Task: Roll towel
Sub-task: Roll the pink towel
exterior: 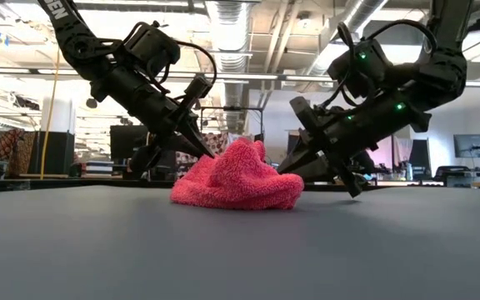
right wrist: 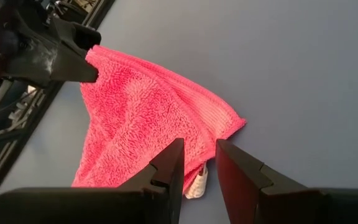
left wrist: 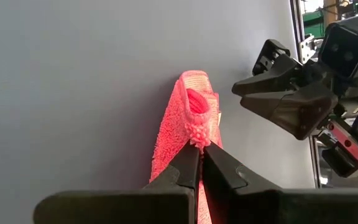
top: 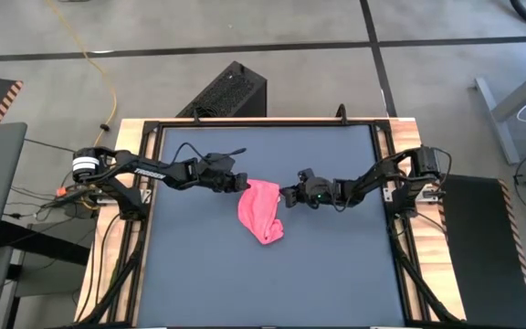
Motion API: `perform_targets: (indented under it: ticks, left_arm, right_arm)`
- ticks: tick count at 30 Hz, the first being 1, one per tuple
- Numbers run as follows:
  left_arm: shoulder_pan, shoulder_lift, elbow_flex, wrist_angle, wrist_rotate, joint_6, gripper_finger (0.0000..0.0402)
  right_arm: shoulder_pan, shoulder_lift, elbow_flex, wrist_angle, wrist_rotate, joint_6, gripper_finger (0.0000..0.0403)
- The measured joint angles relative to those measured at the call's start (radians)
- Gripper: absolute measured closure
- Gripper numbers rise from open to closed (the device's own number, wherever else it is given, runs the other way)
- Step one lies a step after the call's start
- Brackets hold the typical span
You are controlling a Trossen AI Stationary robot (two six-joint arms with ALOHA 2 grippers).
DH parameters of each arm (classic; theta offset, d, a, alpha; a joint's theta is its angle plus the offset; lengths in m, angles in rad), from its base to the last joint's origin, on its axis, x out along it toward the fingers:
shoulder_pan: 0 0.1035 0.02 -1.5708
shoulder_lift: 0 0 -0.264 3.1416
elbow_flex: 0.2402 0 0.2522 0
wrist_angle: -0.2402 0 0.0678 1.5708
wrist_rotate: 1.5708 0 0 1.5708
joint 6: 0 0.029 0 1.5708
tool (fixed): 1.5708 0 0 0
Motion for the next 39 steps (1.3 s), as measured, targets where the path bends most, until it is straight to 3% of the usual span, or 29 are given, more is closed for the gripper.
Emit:
perform_targets:
  ticks: [20,25,32,39]
  left_arm:
    - [0.0,0.0,0.0,0.0,0.0,-0.003,0.0401]
    - [0.0,0.0,0.0,0.0,0.0,-0.007,0.0401]
    - [0.0,0.0,0.0,0.005,0.017,-0.007,0.0401]
    - [0.0,0.0,0.0,0.008,0.024,-0.012,0.0401]
  right_arm:
    - [-0.001,-0.002,0.01,-0.078,-0.021,0.0,0.0282]
    - [-0.001,0.015,0.077,-0.121,-0.033,-0.012,0.0282]
    - [-0.004,0.125,0.204,-0.159,-0.15,-0.063,0.0282]
    - [-0.016,0.11,0.212,-0.194,-0.137,-0.093,0.0282]
